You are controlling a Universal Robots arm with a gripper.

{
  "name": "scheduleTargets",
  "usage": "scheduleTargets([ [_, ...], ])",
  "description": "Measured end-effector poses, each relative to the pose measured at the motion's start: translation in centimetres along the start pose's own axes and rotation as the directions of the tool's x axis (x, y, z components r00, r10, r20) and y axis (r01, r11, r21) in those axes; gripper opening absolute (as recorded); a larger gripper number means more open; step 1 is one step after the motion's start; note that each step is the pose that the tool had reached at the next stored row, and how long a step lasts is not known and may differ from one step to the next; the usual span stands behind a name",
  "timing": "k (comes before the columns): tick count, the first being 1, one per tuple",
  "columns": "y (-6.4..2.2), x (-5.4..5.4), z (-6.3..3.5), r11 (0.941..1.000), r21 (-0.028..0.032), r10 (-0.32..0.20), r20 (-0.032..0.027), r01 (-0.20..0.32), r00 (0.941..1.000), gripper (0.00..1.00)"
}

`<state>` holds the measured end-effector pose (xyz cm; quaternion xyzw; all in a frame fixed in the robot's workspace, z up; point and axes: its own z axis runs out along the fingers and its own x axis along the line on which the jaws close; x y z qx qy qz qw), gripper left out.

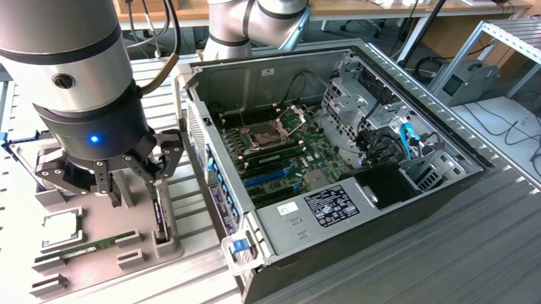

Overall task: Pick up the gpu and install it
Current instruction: 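Pick up the gpu and move the gpu toward the slot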

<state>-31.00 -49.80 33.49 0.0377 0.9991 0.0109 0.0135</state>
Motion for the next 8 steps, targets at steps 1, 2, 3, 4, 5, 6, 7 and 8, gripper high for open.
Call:
scheduleTargets([
  [1,0.02,-0.05,0.02,1.0000,0.0000,0.000,0.0000,0.000,1.0000,0.48],
  [2,0.04,-0.09,0.03,1.0000,0.0002,0.000,0.0000,0.000,1.0000,0.48],
  [3,0.05,-0.13,0.05,1.0000,0.0001,0.000,0.0000,0.000,1.0000,0.48],
  [4,0.07,-0.17,0.08,1.0000,0.0001,0.000,0.0001,0.000,1.0000,0.48],
  [5,0.09,-0.20,0.10,1.0000,0.0001,0.000,0.0001,0.000,1.0000,0.48],
  [6,0.11,-0.25,0.13,1.0000,0.0002,0.000,0.0001,0.000,1.0000,0.48],
  [7,0.13,-0.27,0.15,1.0000,0.0003,0.000,0.0002,0.000,1.0000,0.48],
  [8,0.14,-0.30,0.16,1.0000,0.0004,0.000,0.0001,0.000,1.0000,0.48],
])
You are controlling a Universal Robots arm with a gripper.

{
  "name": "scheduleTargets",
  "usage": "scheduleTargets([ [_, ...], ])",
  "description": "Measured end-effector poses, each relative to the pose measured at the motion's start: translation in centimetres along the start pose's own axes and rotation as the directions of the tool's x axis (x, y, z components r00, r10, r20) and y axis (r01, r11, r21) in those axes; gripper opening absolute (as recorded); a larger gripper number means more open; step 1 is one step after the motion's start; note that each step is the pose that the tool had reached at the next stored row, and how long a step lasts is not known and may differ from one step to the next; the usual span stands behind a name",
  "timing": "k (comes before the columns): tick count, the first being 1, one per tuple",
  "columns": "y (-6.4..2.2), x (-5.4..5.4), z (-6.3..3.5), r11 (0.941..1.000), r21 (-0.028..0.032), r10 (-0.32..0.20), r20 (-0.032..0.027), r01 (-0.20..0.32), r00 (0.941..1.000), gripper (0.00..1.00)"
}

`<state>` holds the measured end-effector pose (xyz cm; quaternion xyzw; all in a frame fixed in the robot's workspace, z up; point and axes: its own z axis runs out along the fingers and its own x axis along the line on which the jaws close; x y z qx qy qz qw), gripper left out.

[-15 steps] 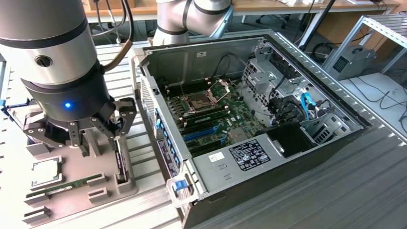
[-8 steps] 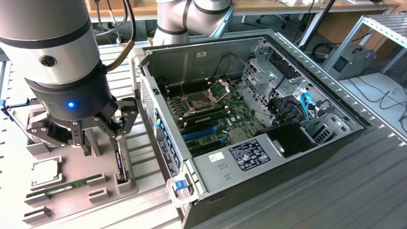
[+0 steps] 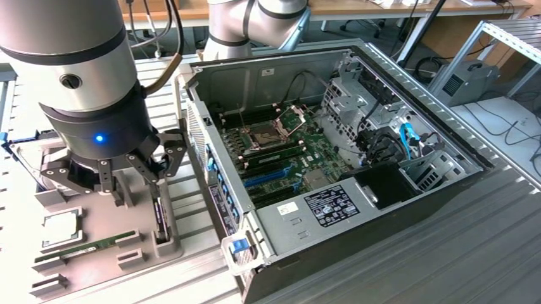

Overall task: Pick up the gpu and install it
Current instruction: 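Pick up the gpu and move the gpu toward the slot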

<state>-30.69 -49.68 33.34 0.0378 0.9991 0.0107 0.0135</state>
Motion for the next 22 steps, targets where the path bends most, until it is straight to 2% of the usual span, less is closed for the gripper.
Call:
scheduleTargets([
  [22,0.29,-0.68,0.50,1.0000,0.0027,0.000,0.0002,0.000,1.0000,0.48],
])
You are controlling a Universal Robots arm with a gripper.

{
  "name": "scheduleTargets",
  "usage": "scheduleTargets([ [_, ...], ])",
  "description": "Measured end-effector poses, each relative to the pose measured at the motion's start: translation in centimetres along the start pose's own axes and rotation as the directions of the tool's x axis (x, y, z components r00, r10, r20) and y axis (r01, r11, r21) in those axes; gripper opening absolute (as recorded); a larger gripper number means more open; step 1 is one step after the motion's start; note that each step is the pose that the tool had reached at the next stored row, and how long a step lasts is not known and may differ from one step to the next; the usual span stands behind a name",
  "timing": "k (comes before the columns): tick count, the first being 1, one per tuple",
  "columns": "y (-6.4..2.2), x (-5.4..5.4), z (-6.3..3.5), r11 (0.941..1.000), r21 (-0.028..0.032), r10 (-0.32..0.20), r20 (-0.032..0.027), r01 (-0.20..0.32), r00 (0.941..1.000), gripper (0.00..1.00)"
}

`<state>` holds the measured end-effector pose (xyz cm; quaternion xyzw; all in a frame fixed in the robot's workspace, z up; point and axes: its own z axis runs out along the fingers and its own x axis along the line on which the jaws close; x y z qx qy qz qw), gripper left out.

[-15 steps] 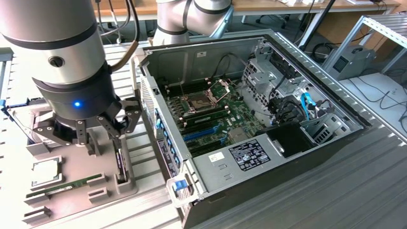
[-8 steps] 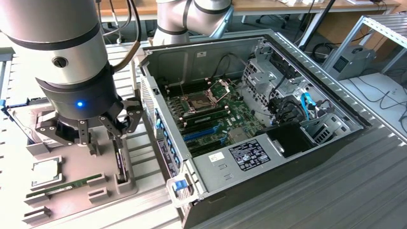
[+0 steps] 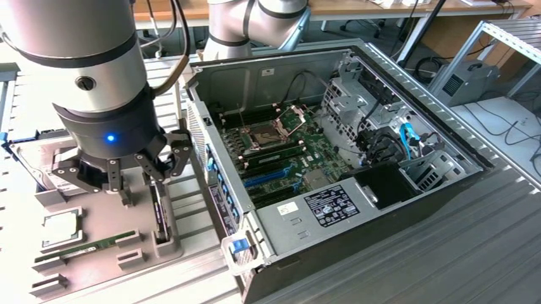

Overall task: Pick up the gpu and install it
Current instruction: 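Pick up the gpu and move the gpu toward the slot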

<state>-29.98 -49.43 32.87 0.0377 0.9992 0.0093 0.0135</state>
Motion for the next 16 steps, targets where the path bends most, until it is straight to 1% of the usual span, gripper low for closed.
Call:
scheduleTargets([
  [16,0.48,-0.37,0.45,0.9999,0.0129,0.000,0.0009,0.000,1.0000,0.48],
])
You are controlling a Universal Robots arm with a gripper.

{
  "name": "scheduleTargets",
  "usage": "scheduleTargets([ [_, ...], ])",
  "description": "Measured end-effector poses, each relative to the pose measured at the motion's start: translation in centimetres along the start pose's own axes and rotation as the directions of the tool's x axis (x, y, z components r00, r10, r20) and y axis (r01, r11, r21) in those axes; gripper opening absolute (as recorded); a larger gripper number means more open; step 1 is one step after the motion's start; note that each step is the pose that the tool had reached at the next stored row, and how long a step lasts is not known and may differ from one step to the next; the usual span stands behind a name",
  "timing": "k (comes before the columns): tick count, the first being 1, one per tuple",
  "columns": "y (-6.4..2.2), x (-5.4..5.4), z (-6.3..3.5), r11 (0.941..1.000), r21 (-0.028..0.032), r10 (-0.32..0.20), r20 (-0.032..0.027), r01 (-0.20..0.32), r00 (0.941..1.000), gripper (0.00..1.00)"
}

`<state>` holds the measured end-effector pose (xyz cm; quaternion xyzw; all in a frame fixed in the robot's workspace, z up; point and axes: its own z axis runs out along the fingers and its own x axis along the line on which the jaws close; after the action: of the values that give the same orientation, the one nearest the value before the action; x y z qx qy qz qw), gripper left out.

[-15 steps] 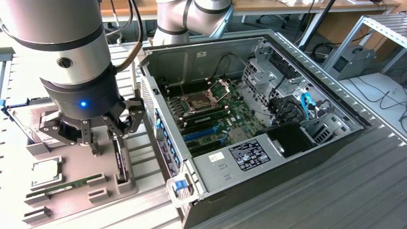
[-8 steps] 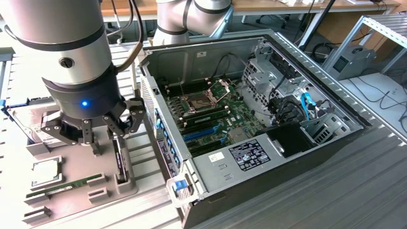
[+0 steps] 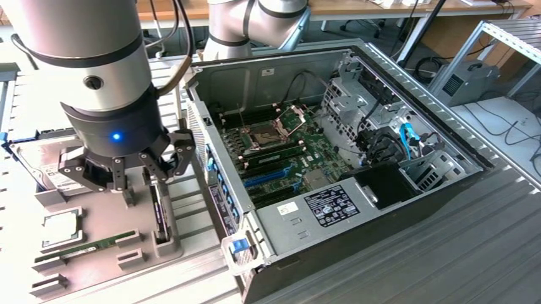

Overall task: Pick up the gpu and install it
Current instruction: 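Pick up the gpu and move the gpu toward the slot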

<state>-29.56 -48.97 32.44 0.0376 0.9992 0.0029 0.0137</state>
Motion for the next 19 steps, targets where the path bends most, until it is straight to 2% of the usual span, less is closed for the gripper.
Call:
scheduleTargets([
  [7,0.24,-0.24,0.25,1.0000,0.0047,0.000,0.0004,0.000,1.0000,0.48],
  [19,0.47,-0.54,0.61,1.0000,0.0084,0.000,0.0007,0.000,1.0000,0.48],
])
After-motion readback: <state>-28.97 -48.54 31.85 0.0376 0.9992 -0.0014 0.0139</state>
